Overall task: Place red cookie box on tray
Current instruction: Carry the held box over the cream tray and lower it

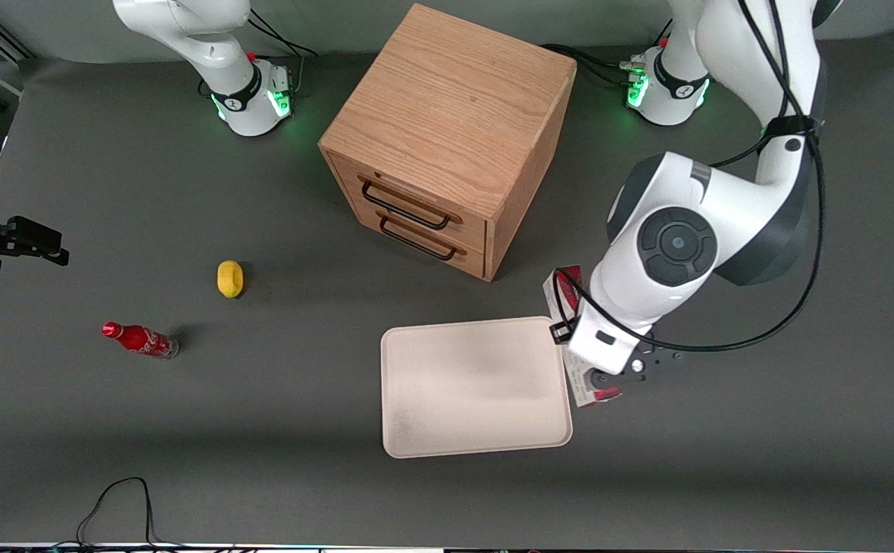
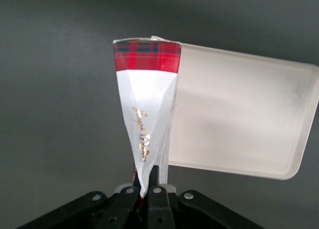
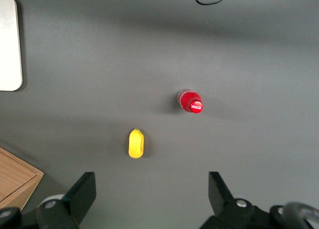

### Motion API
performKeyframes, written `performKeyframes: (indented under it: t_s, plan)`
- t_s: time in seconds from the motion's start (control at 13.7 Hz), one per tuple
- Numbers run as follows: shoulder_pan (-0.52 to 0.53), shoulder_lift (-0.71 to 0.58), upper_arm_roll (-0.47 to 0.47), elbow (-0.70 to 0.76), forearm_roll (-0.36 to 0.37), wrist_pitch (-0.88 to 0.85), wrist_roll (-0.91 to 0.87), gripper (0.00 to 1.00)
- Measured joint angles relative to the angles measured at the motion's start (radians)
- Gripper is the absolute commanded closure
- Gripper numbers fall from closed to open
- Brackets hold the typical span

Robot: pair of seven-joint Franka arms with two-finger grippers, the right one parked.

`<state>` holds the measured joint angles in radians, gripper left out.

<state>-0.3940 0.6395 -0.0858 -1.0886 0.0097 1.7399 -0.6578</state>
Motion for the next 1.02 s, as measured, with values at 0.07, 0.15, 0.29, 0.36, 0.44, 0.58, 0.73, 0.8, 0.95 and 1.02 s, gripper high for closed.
performKeyframes:
  t_s: [0.07,0.15,0.29,0.36,0.44,0.58,0.73,0.8,0.95,1.02]
  plan:
    - [-0.002,0.011,-0.003,0.006,0.0,-0.001,0.041,1.0]
    - [-0.003,0.022,-0.006,0.012,0.0,-0.001,0.065,1.0]
    - [-0.004,0.042,-0.008,0.016,0.0,0.004,0.114,1.0]
    - [-0.005,0.054,-0.008,0.017,0.0,0.015,0.134,1.0]
    - [-0.005,0.067,-0.008,0.017,0.0,0.038,0.138,1.0]
    - [-0.005,0.1,-0.008,0.017,0.0,0.086,0.13,1.0]
    - [-0.005,0.141,-0.008,0.016,-0.001,0.129,0.117,1.0]
    - [-0.005,0.161,-0.008,0.014,-0.001,0.148,0.101,1.0]
    - [-0.005,0.198,-0.008,0.005,-0.001,0.195,0.075,1.0]
    - [-0.006,0.211,-0.008,-0.01,0.001,0.229,0.071,1.0]
